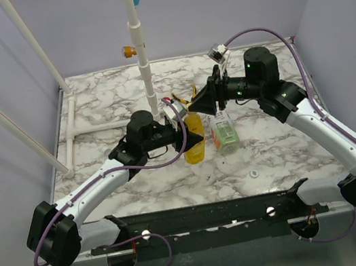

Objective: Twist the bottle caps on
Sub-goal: Screw the bottle cap onto the plastic bottle.

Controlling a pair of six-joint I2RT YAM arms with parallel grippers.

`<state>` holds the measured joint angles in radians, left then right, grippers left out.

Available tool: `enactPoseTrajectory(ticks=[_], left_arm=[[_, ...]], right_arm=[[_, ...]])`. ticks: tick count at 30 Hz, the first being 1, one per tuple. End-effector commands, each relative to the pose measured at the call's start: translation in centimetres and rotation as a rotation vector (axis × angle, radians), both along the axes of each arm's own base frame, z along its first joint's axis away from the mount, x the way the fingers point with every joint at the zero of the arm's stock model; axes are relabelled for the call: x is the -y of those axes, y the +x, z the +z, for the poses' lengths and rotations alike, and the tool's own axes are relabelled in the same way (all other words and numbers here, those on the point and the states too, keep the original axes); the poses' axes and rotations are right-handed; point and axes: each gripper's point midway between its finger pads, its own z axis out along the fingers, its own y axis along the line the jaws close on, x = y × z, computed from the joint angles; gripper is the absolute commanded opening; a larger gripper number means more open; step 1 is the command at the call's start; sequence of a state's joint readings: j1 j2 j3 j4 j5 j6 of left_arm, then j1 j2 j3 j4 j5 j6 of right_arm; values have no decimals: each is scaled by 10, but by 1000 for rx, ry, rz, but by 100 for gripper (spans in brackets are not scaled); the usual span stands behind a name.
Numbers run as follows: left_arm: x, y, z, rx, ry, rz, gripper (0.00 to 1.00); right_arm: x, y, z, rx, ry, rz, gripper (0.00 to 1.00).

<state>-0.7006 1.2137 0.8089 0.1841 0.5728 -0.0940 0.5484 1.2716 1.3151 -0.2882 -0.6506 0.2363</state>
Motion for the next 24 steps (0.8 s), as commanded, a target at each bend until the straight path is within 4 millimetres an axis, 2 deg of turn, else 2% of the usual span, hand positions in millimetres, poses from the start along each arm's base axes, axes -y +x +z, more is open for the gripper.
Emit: enactPoseTrajectory(ticks=[1, 9, 19, 24], left_arm=[[5, -4, 11, 11, -26, -33, 0], [5, -3, 10, 8, -26, -32, 0], [7, 0, 13, 11, -37, -20, 0], [4, 8, 14, 24, -32, 25, 0]], right_arm=[[-5, 0, -7, -19, 3, 15, 53], [-7, 0, -11, -23, -7, 12, 51], [-7, 4, -17, -25, -36, -31, 39], [-6, 11, -26, -40, -69, -88, 32]])
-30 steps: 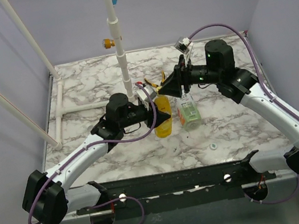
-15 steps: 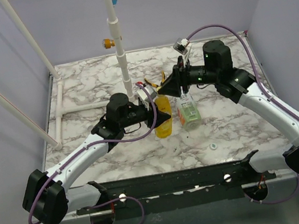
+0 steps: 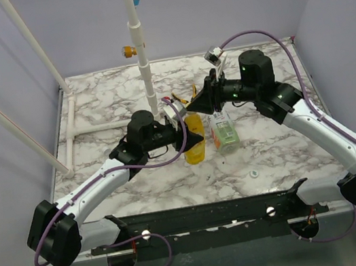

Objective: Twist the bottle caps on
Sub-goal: Screw the bottle cap onto the plastic bottle.

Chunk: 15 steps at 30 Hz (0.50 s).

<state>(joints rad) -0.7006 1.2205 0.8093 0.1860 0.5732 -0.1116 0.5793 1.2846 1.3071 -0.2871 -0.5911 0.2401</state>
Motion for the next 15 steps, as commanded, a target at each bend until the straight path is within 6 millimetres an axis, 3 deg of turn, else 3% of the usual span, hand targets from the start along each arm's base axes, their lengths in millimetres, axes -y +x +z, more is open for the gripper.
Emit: enactPoseTrajectory(ticks=[1, 8, 15], left_arm=[[3, 10, 16, 49, -29, 35, 0], [-2, 25, 18, 65, -22, 119, 0], [-6, 46, 36, 88, -51, 235, 0]], right_arm=[[-1, 9, -19, -31, -56, -70, 31], [0, 13, -26, -32, -89, -141, 26], [-2, 21, -35, -46, -106, -245, 24]])
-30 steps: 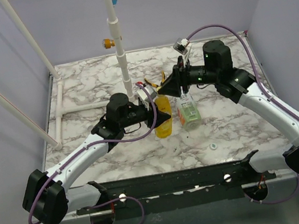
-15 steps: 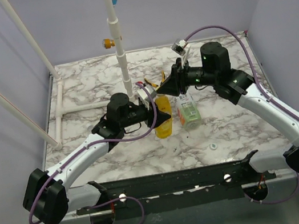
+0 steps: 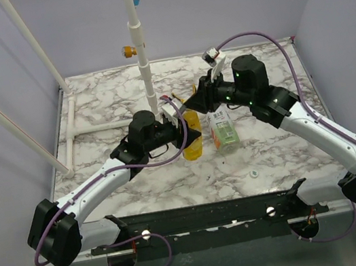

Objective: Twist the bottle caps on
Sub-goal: Screw the bottle cap onto the plastic bottle.

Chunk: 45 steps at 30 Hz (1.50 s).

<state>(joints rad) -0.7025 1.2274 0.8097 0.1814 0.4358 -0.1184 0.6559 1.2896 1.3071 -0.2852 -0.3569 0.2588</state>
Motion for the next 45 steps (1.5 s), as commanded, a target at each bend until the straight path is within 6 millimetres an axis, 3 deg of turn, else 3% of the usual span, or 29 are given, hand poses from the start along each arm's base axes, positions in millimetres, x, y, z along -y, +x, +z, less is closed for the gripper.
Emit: enactPoseTrajectory(ticks=[1, 10, 18, 29, 45], left_arm=[[1, 26, 46, 96, -78, 110, 0], [-7, 47, 65, 140, -100, 246, 0], [-5, 55, 61, 125, -84, 278, 0], [10, 35, 62, 174, -63, 138, 0], [5, 40, 59, 161, -53, 183, 0]], right_arm=[[2, 8, -30, -70, -56, -107, 23], [3, 20, -35, -91, -40, -255, 21], [0, 23, -35, -58, -73, -328, 21], [-11, 23, -41, -63, -97, -293, 25], [-7, 21, -34, -56, -106, -315, 31]])
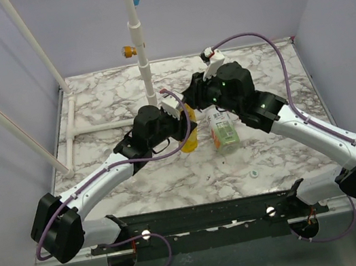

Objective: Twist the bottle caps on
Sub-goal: Screw the bottle cap onto the plastic bottle.

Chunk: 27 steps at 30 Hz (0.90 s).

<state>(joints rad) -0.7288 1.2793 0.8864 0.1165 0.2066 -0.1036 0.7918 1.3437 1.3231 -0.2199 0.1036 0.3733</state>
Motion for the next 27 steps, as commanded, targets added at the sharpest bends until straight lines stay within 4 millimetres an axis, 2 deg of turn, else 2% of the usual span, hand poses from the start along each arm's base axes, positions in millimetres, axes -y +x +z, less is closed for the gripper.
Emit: enactPoseTrajectory(ticks=[1, 22, 27], left_arm=[[12, 5, 58, 146, -114, -14, 0], [10, 8, 38, 82, -99, 11, 0], [10, 7, 35, 77, -94, 11, 0]], right_arm=[[0, -12, -32, -85, -100, 21, 32], [6, -11, -19, -63, -88, -9, 42], [7, -13, -17, -62, -81, -8, 54]])
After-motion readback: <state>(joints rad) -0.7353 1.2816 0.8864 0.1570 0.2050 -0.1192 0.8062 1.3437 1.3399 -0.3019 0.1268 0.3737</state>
